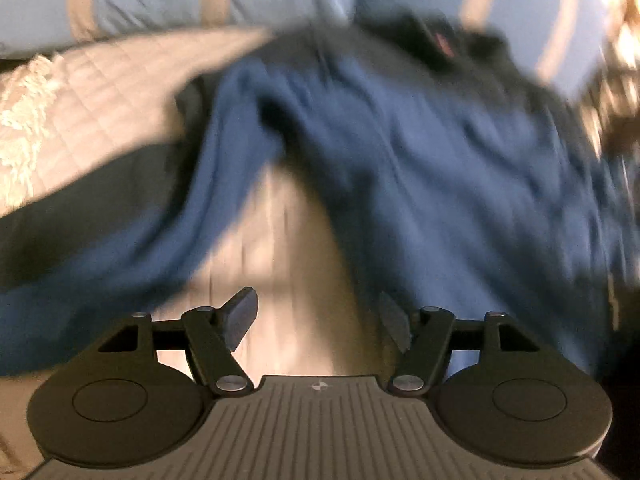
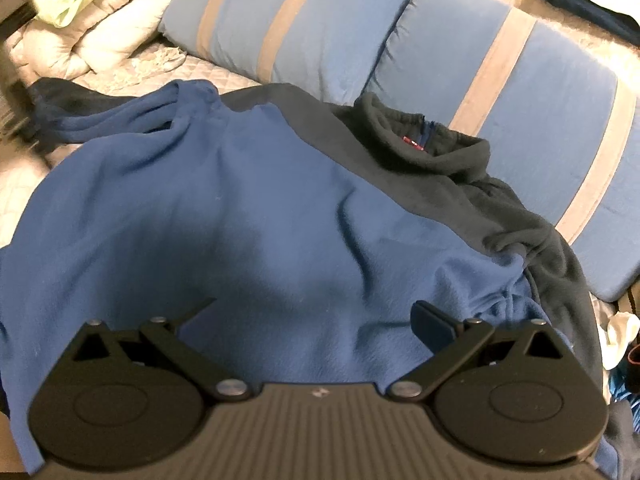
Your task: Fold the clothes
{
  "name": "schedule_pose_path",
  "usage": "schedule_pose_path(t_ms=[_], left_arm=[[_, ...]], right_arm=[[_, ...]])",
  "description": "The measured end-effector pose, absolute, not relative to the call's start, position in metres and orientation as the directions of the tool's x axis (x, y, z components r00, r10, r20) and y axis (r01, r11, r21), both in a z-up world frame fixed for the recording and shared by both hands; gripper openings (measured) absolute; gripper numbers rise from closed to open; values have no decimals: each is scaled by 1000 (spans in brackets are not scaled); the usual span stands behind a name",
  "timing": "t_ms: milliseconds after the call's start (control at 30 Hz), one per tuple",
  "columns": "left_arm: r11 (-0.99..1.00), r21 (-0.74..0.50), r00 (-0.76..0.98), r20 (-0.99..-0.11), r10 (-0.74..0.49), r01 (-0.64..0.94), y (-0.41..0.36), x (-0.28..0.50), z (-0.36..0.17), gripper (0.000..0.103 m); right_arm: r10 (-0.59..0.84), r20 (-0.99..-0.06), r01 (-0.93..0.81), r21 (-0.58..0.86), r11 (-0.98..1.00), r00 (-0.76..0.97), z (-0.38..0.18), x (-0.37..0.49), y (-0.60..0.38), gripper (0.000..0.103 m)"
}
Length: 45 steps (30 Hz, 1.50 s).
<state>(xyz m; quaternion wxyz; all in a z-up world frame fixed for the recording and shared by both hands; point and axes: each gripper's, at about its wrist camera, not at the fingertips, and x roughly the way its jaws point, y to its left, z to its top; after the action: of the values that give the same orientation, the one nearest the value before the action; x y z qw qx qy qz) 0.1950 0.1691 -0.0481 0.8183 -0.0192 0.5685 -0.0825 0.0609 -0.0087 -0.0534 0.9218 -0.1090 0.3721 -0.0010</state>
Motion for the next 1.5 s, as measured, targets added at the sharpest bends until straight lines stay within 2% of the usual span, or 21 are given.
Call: schedule_pose_path(t_ms=[133,267,300,333,367,400,533,700,767,867,967,1067,1200,1367,1500], left_arm=[[974,-114,153,-977,-145,195,154,163,-67,67],[974,-75,88,-991,-96,215,128,141,-96,65],[974,-63,75,-994,-81,216,122,136,-104,61],[976,-55,63,-996,-70,213,117,131,-110,43],[978,-58,50,-996,-70,201,114,126,-110,14],[980,-62,38,-997,-70,189,110,121,-110,10],[983,-55,-12,-999,-53,175,98,96,-107,9],[990,-66,-8,-998,-66,128,100,76,-93,14],[988,-121,-11,-993,-121,92,104,73,-80,31],[974,-217,41,-975,-220,68,117,68,-53,48],[966,-255,171,-951,-257,30,138,70,-18,60],[951,-307,331,-902,-277,-43,174,84,17,67],[909,-370,500,-834,-234,-192,242,99,58,67],[860,-373,647,-760,-67,-349,318,103,92,69],[777,-402,683,-729,48,-484,368,97,75,70]], right_arm=[[-81,-677,-70,-194,979,732,-50,62,-6,103],[-84,-666,-72,-202,977,741,-47,60,-1,103],[-84,-665,-72,-204,976,742,-47,60,0,103],[-84,-663,-73,-206,976,743,-47,60,1,103],[-85,-662,-74,-208,975,744,-46,60,1,103],[-85,-662,-75,-209,975,745,-47,59,1,103],[-88,-662,-75,-213,974,744,-47,59,1,103],[-84,-662,-79,-213,974,745,-47,58,1,103],[-77,-662,-87,-212,973,746,-47,57,1,103],[-76,-664,-91,-213,973,744,-48,57,1,103],[-71,-664,-98,-214,972,744,-49,57,2,103],[-65,-664,-107,-214,971,745,-50,56,4,103],[-62,-669,-112,-214,970,741,-52,57,5,103],[-55,-665,-128,-223,966,745,-53,57,9,103],[-47,-669,-133,-216,967,742,-54,59,8,103]])
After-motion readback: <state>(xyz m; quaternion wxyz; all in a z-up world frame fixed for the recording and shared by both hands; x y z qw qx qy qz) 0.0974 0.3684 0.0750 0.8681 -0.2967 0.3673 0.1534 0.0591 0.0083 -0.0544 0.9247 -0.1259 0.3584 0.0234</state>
